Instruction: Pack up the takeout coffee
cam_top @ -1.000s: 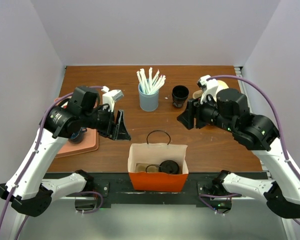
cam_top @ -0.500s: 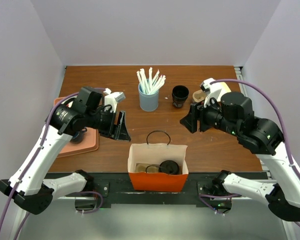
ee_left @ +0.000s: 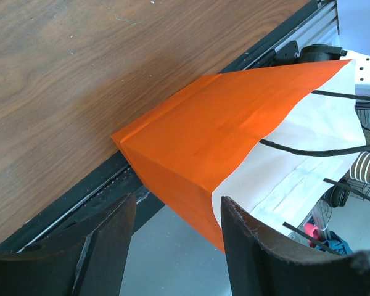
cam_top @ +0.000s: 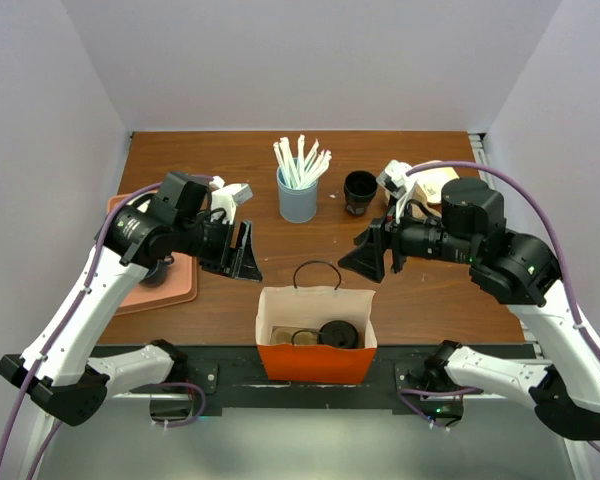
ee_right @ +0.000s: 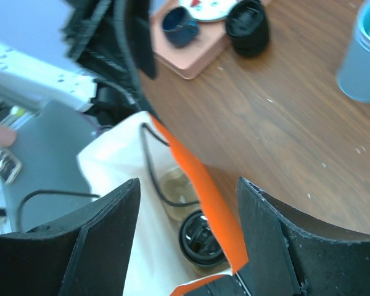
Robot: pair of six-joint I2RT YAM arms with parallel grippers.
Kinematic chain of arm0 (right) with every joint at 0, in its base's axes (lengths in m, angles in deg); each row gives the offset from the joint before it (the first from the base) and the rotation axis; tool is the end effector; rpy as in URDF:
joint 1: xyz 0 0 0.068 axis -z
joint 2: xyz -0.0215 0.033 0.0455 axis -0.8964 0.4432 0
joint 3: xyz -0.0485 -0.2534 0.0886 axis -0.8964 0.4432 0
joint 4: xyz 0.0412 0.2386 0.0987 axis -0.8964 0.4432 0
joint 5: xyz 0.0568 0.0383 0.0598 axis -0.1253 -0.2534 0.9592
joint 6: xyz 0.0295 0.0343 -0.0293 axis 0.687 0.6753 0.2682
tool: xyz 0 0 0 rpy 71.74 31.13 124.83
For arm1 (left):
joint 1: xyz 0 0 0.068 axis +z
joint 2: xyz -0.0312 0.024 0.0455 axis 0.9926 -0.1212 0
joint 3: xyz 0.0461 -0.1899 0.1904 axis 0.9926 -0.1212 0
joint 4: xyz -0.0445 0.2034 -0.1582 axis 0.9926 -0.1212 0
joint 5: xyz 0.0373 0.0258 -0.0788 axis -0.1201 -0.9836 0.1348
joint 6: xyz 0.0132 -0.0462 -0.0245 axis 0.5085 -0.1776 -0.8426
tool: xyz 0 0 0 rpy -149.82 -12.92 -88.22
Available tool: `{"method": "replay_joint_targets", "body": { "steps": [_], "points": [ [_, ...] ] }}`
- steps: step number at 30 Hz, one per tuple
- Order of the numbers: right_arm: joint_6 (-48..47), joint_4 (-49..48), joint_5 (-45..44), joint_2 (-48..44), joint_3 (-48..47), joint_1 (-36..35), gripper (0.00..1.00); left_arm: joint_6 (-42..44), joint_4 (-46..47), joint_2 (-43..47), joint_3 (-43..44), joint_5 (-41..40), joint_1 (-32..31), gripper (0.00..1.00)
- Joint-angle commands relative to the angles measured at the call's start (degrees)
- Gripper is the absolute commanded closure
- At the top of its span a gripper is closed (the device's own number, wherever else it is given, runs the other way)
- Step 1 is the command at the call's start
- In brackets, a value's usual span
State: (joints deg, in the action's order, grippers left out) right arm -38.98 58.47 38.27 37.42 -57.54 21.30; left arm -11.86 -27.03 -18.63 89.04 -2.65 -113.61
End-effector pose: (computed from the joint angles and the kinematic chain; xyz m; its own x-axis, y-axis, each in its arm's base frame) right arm 0.1102 0.1168 0.4674 -0.4669 -0.1345 -0.8740 -0.7804 0.5276 0.3356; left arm 0.1493 -0.1083 0.3990 -0.9060 0.1568 -0.3932 0.3778 0.7185 -0.5840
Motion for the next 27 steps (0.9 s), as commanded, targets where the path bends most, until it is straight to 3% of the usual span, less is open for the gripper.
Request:
{"method": "replay_joint_targets", "body": {
  "steps": [1,5,13,16,17,22,27],
  "points": [
    [-2.1,-5.5,9.1,-0.1,0.6,0.0,0.32,-1.1,-2.2,0.2,-0.2,2.5,-0.2,0.39],
    [-1.5,-6.3,13.0,1.6,2.1,0.0,0.33,-2.2,-0.2,0.0,-1.0,4.5,-0.1,0.41],
    [-0.8,-8.3,12.4,2.9,4.5,-0.2,0.39,-2.9,1.3,0.2,-3.4,10.5,-0.2,0.43],
    [-0.3,-9.0,12.4,3.6,5.1,-0.8,0.48,-3.2,1.8,0.3,-4.5,12.6,-0.2,0.43],
    [-0.4,-9.4,12.4,4.0,5.1,-0.8,0.56,-3.1,1.7,0.2,-4.6,12.9,-0.1,0.42],
    [-0.1,-12.0,12.5,5.2,4.3,-1.1,0.78,-1.6,0.1,-1.1,-3.2,14.3,-0.2,0.43],
    [0.7,-13.4,13.3,6.7,3.2,-1.3,0.83,0.2,-2.3,-2.9,-1.2,15.1,-0.4,0.46]
  ]
}}
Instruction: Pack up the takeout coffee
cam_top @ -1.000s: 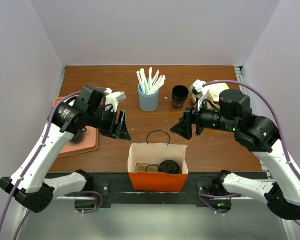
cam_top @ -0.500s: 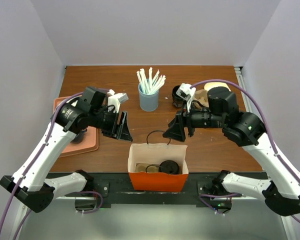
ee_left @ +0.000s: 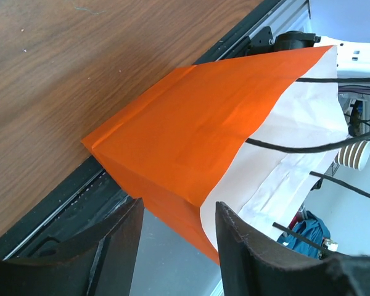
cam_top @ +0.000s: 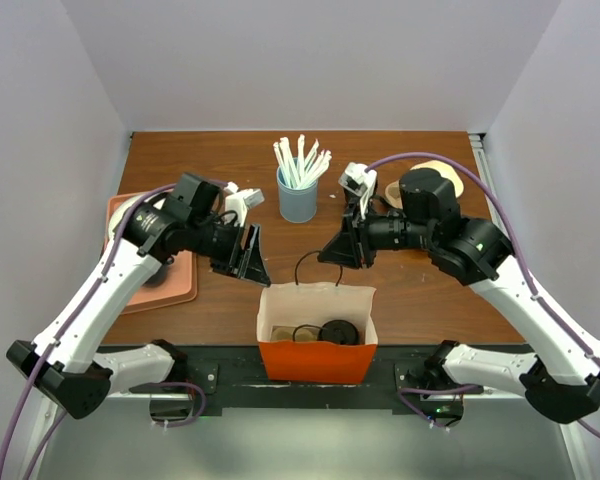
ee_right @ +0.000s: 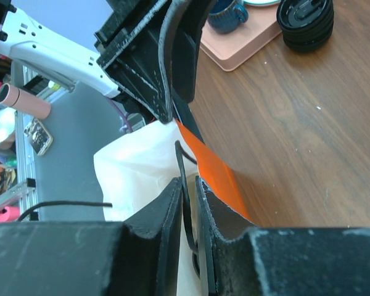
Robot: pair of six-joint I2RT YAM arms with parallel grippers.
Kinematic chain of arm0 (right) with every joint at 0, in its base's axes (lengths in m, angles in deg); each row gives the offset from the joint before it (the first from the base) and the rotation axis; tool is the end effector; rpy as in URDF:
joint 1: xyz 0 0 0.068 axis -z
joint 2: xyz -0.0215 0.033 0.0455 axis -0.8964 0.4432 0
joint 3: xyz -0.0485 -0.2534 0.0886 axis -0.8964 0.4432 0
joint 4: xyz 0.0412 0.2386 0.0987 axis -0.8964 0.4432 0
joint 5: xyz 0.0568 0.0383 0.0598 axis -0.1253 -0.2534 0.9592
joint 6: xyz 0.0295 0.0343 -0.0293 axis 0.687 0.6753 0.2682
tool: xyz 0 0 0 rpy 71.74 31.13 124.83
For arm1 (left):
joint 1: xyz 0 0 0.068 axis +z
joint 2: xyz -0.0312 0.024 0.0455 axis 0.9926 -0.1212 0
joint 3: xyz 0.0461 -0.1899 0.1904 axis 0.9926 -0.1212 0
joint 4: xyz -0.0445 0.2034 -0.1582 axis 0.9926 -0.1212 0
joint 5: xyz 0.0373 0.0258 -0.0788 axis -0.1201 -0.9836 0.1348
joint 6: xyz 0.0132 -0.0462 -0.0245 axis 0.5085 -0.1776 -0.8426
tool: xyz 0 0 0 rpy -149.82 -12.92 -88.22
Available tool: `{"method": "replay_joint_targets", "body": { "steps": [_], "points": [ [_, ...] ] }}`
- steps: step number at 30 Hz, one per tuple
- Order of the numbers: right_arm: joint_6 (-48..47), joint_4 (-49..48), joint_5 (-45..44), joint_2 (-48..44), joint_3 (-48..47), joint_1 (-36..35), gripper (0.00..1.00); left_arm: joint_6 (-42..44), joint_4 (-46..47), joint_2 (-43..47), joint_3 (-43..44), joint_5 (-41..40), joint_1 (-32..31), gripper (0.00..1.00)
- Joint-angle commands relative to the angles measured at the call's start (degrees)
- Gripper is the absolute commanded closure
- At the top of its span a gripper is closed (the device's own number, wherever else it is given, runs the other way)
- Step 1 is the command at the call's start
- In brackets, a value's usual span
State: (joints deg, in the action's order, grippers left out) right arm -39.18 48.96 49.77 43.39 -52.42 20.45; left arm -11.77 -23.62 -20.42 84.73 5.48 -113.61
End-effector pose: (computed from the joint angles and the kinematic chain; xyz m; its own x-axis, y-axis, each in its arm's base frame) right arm 0.1401 0.1571 0.4410 -0.4934 -0.1995 -0.8466 -0.8429 0.3498 0.4088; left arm 0.1599 -0.1194 0.3783 -0.9265 0.2039 -0.3163 0.3706 0.6396 -0.6734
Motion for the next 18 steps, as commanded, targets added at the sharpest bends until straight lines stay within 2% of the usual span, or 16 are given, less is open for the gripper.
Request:
{"method": "replay_joint_targets", "body": {
  "steps": [1,7,16,18],
  "points": [
    [0.8,-4.2,1.7,0.9,-2.1,-0.5,0.83,0.3,-6.0,-1.4,3.5,6.8,-0.4,0.46],
    [0.3,-4.4,1.0,1.2,-3.4,-0.6,0.87,0.4,-6.5,-1.6,3.2,7.0,-1.2,0.55],
    [0.3,-4.4,0.8,0.5,-2.1,-0.6,0.87,-0.3,-6.5,0.8,0.3,8.7,-2.1,0.52],
    [0.6,-4.4,0.3,0.0,-1.6,-0.7,0.87,-0.7,-6.6,1.2,-0.8,8.5,-2.4,0.55]
  ]
}}
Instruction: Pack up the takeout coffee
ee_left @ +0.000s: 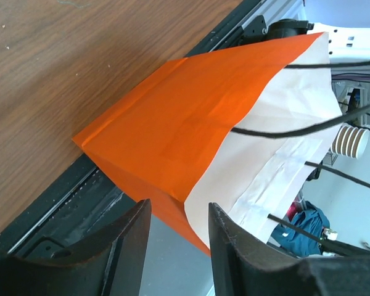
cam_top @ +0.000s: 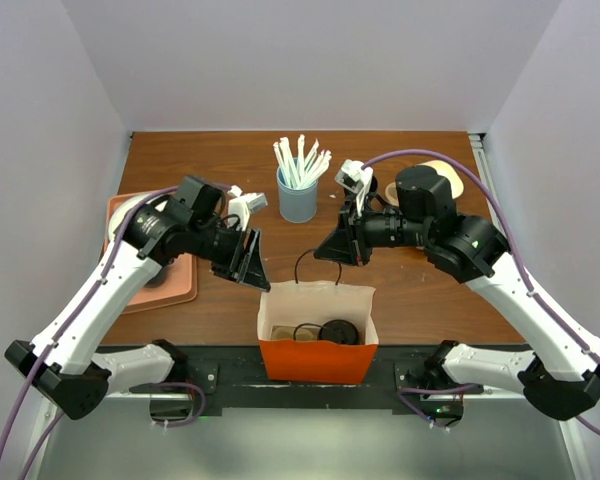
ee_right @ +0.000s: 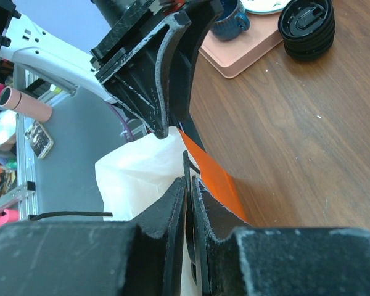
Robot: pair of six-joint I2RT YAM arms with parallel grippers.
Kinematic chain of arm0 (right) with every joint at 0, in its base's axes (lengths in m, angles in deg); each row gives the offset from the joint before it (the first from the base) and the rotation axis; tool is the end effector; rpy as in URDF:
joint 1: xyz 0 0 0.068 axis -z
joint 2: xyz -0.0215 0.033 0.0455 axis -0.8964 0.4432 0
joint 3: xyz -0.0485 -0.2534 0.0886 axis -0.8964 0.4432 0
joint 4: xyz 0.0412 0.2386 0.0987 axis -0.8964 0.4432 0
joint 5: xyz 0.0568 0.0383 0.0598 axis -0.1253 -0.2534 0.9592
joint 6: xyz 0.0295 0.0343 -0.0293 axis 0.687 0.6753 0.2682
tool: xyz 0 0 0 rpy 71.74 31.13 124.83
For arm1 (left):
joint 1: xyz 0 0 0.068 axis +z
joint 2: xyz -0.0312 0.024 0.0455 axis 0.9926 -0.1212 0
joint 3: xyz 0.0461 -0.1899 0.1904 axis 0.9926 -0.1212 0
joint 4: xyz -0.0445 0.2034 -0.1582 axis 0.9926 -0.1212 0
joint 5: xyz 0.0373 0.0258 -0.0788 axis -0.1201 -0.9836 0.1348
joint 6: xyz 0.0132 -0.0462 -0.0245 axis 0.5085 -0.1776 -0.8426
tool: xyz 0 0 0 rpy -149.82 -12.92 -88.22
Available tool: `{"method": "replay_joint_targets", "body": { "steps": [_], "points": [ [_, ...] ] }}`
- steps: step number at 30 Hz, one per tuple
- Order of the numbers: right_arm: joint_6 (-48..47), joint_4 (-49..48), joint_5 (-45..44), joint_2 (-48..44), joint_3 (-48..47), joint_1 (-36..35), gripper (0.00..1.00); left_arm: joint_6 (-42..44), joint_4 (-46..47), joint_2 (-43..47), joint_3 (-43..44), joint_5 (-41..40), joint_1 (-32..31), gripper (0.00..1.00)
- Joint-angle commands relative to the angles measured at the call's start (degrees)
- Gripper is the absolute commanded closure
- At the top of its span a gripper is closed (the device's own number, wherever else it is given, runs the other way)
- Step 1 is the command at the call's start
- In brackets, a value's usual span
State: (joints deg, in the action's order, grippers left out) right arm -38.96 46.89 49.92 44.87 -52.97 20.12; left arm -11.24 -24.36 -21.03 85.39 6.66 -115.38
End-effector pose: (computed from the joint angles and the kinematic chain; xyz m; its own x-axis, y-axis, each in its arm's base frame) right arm 0.1457 0.1642 0.4425 -0.4834 -0.1899 -0.8546 -0.8494 0.3378 0.4054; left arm 0.1568 -0.1254 0.3794 -0.9195 0.2458 -0.3067 0.3924 0.6158 -0.6833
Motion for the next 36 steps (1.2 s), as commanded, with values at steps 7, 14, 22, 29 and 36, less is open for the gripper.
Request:
{"method": "replay_joint_targets", "body": {
  "steps": [7,14,22,29,36],
  "points": [
    [0.5,-2.7,-0.5,-2.4,-0.3,-0.3,0.88,-1.9,-5.7,1.9,-1.8,6.3,-1.7,0.65],
    [0.8,-3.9,-1.0,-1.1,-1.4,-0.4,1.0,-3.0,-3.2,0.8,0.4,4.7,-1.9,1.0],
    [-2.5,-0.8,-4.7,-1.3,-4.0,-0.5,1.0,-5.6,0.2,0.1,1.7,2.4,-1.9,1.0],
    [-4.1,-1.9,-9.8,-0.2,-5.5,-0.5,1.0,-7.0,2.5,-1.1,3.5,-2.0,-1.9,1.0],
    [-6.7,-4.8,-15.2,1.2,-5.3,-0.5,1.0,-5.8,3.2,-4.7,6.7,-8.9,-1.8,1.0]
  ]
}}
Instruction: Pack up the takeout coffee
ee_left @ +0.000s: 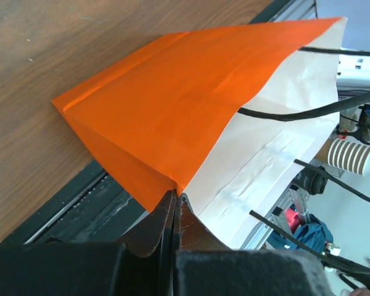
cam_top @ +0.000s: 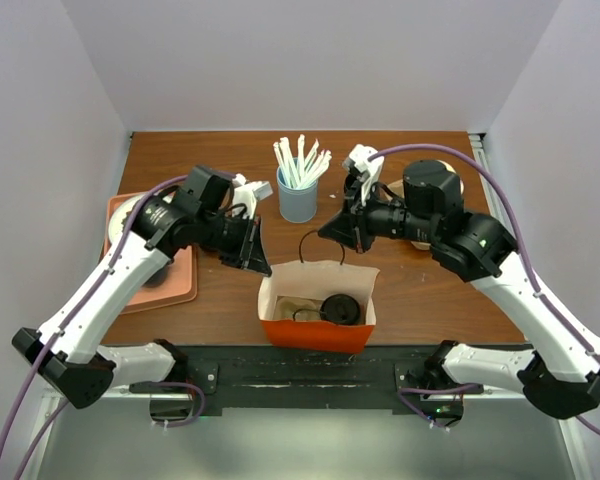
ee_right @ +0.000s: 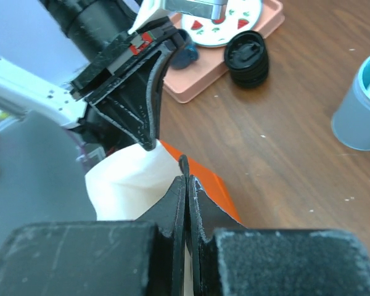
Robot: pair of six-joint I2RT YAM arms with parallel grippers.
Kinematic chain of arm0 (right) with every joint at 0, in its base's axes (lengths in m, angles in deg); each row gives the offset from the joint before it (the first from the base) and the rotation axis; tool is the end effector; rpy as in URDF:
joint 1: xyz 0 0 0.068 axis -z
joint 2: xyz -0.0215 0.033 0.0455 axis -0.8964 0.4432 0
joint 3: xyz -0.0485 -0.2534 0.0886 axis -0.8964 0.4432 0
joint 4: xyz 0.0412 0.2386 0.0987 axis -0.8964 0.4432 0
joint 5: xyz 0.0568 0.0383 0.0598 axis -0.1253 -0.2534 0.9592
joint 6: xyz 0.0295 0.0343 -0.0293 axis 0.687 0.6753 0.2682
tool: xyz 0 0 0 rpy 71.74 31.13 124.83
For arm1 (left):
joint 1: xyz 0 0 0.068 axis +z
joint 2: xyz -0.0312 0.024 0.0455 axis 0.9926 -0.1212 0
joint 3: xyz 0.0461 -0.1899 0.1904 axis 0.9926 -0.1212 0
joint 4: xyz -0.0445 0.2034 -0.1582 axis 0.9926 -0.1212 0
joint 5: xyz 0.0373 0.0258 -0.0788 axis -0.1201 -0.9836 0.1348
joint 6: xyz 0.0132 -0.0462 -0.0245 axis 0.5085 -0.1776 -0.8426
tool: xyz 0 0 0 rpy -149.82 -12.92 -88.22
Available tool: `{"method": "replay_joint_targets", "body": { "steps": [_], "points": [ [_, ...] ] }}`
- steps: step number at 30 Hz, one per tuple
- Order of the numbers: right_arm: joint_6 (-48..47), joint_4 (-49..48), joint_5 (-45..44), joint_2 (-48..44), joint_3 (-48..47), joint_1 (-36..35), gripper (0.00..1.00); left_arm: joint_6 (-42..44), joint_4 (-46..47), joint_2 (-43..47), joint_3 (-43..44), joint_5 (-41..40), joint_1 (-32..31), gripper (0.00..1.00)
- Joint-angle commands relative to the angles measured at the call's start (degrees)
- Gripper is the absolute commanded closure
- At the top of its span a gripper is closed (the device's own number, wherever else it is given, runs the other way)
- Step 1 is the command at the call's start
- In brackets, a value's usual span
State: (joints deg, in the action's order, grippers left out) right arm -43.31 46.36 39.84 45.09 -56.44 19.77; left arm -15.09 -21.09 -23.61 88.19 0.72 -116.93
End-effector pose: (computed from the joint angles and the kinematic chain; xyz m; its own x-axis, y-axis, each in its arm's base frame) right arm 0.1473 0.1598 0.4605 -0.3654 -0.1517 -0.9184 -0.8485 0.4600 0.2616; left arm 0.1692 -0.1366 0.3863 -0.9203 0.1867 -0.3439 0.3756 0.6679 -0.6425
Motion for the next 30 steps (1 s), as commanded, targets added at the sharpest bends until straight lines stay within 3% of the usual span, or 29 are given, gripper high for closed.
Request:
{"method": "replay_joint_targets", "body": {
  "steps": [1,9,16,30],
  "points": [
    [-2.8,-4.9,-5.9,1.4,-1.3,-0.1,1.0,-1.5,-0.6,-3.4,5.3,-3.9,-0.2,1.0],
    [-6.4,-8.3,-10.0,6.0,-2.6,-0.1,1.0,-0.3,-2.6,-9.2,13.4,-12.0,3.0,1.0],
    [-8.6,-10.6,-12.2,8.2,-2.4,0.1,1.0,2.4,-3.4,-10.5,14.9,-11.8,8.0,1.0],
    [-12.4,-15.9,-19.3,15.0,-7.5,0.6,1.0,2.1,0.6,-13.1,17.0,-15.9,9.6,1.0]
  ]
}}
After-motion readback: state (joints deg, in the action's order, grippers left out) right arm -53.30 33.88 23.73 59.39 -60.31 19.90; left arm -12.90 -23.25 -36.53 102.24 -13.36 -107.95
